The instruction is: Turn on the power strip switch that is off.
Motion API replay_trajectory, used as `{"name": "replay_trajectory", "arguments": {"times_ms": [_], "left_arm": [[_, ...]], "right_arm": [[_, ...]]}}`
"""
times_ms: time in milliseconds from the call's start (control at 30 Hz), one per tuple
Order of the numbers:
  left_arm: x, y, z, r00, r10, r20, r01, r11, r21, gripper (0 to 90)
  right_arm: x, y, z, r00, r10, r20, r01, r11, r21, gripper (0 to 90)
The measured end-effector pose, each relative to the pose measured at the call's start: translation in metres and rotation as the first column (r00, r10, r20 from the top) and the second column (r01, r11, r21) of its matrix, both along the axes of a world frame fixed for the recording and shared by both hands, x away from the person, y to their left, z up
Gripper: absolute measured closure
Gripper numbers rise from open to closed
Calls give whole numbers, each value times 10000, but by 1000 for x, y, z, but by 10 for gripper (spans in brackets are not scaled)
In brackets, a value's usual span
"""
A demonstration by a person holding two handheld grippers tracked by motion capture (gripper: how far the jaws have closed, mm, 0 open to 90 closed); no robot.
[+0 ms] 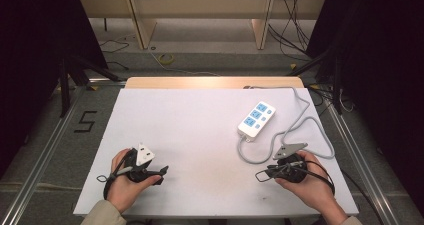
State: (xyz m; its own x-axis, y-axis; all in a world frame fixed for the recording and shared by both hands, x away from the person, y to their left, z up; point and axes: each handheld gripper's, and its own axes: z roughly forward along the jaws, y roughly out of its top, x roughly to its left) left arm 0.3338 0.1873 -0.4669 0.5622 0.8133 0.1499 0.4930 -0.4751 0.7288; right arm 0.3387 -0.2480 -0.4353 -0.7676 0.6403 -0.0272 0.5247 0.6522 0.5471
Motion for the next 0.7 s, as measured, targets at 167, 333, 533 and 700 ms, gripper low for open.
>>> {"name": "replay_trajectory", "arguments": {"times_ms": [167,333,533,700], "left_arm": [[-2,-4,2,9999,-121,30,121,9999,58,158],[-1,-3,-1,10000,-40,-23,40,10000,13,158],[1,-4,-2,10000,69,-22,-69,10000,-9,163],[1,-4,-3,9999,2,-104,-2,10000,49,167]], "right_arm": [[8,1,6,9999,-110,129,114,9995,-297,900],[15,0,9,9991,-406,151,411,9986,-334,900],[25,-2,14,9975,-689,121,693,9971,-329,900],[34,-4,19,9959,-903,15,903,9947,-487,900]]}}
